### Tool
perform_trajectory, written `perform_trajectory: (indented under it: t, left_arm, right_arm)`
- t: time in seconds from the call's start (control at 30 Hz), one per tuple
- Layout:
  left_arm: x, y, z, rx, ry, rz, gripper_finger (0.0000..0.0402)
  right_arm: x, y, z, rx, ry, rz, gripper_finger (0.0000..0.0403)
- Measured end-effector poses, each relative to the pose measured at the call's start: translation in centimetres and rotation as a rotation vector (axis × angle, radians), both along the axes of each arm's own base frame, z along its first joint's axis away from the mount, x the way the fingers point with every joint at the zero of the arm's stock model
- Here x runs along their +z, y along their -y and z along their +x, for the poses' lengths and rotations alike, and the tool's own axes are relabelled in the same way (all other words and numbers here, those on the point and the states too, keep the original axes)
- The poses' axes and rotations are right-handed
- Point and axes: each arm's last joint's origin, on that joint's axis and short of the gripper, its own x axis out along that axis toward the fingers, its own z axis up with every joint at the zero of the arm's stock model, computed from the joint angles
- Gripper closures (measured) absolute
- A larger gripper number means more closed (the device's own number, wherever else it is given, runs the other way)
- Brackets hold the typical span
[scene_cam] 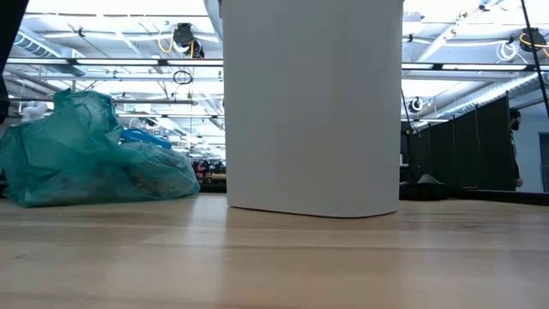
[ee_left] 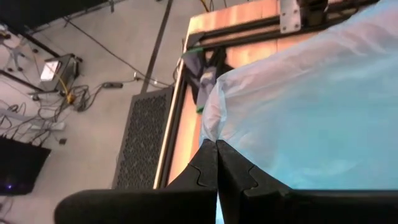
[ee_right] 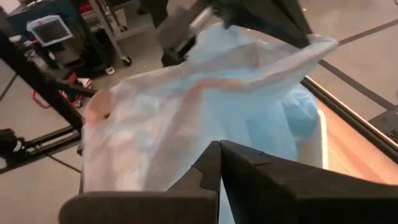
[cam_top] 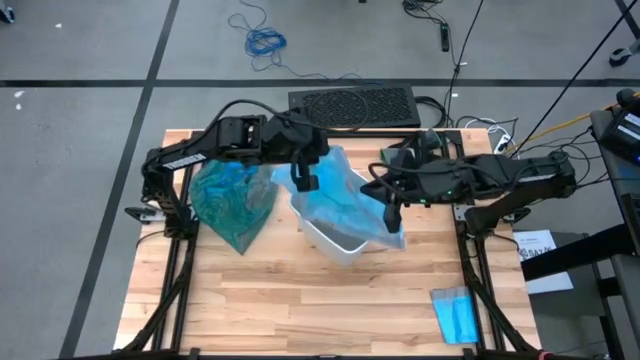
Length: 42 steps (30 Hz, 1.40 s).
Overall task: Place trash/remove bag and relplace
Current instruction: Insert the new blue trash bag into the trash bin
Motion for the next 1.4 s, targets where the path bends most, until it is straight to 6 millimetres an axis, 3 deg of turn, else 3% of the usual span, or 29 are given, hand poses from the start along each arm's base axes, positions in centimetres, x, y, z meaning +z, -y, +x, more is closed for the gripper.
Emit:
perform_trajectory:
  t: [0.17,0.4,0.63,0.77,1.07,1.2,1.4]
  left_arm:
    - [-0.2,-0.5,0.1,0.013,-0.013,-0.002,0.0402]
    - [-0.4,-0.4,0.0,-0.022,-0.033,-0.038,0.0402]
    - [-0.6,-0.4,-0.1,-0.024,-0.048,-0.04,0.0402]
    - [-0.6,-0.7,-0.1,-0.027,-0.052,-0.028,0.0402]
    - [-0.1,-1.5,0.2,-0.019,0.014,-0.026,0.0402]
    - [0.0,-1.7,0.3,-0.044,0.029,-0.049,0.0402]
    - [0.0,-1.7,0.3,-0.046,0.029,-0.051,0.0402]
  right_arm:
    - [0.0,0.0,-0.1,-0.017,-0.005,-0.018,0.0403]
    - [0.7,-1.4,-0.4,-0.085,0.036,-0.253,0.0403]
    - [2.7,-1.7,-1.1,0.043,0.1,-0.184,0.0397]
    - [3.7,-1.8,-1.6,0.086,0.134,-0.127,0.0352]
    - [2.0,-1.7,-0.5,0.044,0.029,-0.022,0.0208]
    - [1.6,-1.8,0.2,0.031,0.013,-0.012,0.0189]
    - [0.8,-2.1,1.4,0.031,-0.018,-0.025,0.0199]
